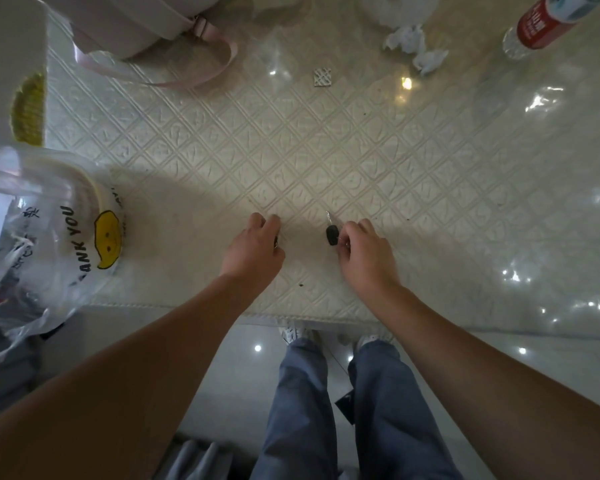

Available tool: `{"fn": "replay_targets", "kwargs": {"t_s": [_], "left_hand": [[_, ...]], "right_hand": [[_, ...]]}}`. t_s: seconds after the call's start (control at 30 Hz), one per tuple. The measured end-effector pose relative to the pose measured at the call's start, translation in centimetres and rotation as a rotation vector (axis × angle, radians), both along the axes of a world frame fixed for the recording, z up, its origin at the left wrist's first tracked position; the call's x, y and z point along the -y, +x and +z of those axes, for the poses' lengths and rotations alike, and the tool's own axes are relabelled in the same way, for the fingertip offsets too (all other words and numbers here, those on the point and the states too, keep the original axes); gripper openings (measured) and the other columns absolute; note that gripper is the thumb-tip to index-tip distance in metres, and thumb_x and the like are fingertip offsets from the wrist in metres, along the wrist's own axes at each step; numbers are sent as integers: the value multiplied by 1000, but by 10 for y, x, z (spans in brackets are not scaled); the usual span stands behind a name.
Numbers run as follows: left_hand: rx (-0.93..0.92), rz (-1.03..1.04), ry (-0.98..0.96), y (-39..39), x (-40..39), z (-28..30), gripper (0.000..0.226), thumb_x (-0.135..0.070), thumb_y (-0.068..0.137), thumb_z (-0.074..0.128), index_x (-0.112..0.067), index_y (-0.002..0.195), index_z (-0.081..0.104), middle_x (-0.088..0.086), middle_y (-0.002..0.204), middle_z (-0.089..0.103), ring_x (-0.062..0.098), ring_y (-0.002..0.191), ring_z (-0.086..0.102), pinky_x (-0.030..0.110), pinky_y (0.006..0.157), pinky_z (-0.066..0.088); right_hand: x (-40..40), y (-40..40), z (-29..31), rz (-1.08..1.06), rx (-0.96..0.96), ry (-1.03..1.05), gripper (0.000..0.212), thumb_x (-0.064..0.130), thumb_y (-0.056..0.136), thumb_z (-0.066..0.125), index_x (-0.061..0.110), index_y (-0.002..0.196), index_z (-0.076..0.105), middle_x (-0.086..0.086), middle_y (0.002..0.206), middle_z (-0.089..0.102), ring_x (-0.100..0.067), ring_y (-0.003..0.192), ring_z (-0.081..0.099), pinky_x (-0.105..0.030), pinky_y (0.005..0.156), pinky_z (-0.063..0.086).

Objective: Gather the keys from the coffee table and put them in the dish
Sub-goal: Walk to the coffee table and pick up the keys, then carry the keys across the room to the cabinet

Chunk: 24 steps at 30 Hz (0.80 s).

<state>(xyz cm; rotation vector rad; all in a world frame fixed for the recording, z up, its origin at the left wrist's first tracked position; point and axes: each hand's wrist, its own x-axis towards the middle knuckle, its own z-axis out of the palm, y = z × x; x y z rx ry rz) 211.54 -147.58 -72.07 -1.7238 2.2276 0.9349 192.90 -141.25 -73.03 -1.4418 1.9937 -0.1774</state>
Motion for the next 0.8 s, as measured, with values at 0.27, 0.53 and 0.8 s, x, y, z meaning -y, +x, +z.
{"fn": "replay_targets", "kwargs": {"t_s": [0.27, 0.53, 0.8], "left_hand": [[-23, -68, -37, -14, -13, 13, 10, -16, 91, 51, -14, 101, 52, 6, 95, 59, 26, 72, 56, 41, 64, 51], [-54, -130, -136, -37, -36, 42, 12, -16, 91, 50, -15, 103, 53, 4, 95, 59, 23, 72, 55, 36, 60, 49], [-90, -127, -232, -62, -37, 108, 14, -18, 90, 52, -16, 104, 54, 2, 95, 59, 22, 74, 57, 33, 58, 46]], "right_hand": [[-14, -10, 7, -56, 112, 3, 26, 14, 82, 66, 18, 72, 42, -2, 87, 49, -18, 64, 47, -28, 57, 33], [-23, -20, 37, -82, 114, -79, 43, 19, 79, 66, 27, 61, 28, 9, 53, 36, -7, 45, 35, -28, 44, 20], [-24, -40, 98, -49, 153, -139, 28, 20, 85, 64, 26, 93, 38, 7, 69, 61, -12, 56, 59, -31, 47, 47]]}}
